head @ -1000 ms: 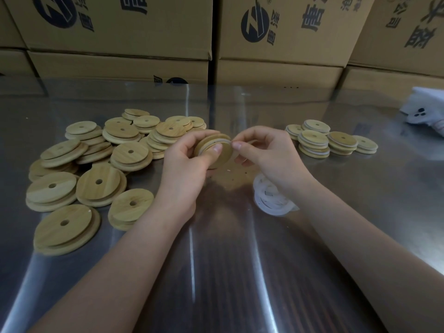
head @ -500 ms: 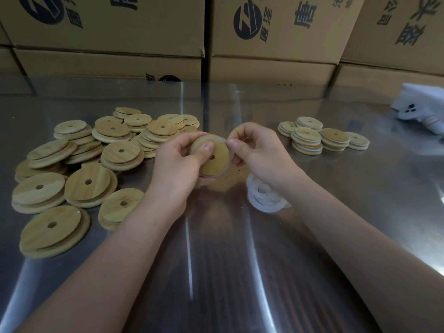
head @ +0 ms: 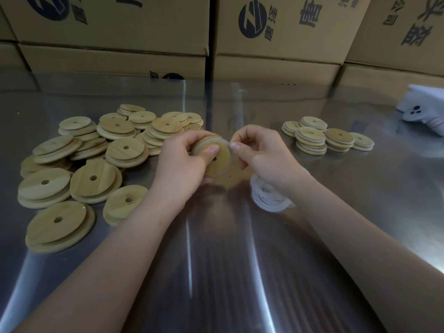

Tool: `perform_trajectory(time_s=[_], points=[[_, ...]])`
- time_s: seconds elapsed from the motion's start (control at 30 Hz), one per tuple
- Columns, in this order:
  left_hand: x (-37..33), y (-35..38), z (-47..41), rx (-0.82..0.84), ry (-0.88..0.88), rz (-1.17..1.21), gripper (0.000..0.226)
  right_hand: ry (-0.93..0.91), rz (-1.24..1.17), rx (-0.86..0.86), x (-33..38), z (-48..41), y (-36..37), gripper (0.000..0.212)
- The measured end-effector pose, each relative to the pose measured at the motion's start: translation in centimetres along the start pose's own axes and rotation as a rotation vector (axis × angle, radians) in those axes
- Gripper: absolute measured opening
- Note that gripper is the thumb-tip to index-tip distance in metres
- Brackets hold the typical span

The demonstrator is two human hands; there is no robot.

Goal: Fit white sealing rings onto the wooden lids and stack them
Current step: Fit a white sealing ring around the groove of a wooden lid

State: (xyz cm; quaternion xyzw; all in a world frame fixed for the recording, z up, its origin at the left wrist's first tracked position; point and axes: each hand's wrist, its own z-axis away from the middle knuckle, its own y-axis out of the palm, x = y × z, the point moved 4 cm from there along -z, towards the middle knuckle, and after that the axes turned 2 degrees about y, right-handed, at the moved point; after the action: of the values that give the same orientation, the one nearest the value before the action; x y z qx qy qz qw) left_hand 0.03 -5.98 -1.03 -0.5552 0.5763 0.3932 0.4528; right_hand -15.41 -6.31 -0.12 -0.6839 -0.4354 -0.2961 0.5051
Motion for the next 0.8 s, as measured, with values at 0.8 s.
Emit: perform_trajectory(time_s=[0.8], points=[[1.0,0.0,0.2,-0.034,-0.289,0.412,0.015,0.099,-0.157,0.000,0.2,0.2,-0.9,0.009]])
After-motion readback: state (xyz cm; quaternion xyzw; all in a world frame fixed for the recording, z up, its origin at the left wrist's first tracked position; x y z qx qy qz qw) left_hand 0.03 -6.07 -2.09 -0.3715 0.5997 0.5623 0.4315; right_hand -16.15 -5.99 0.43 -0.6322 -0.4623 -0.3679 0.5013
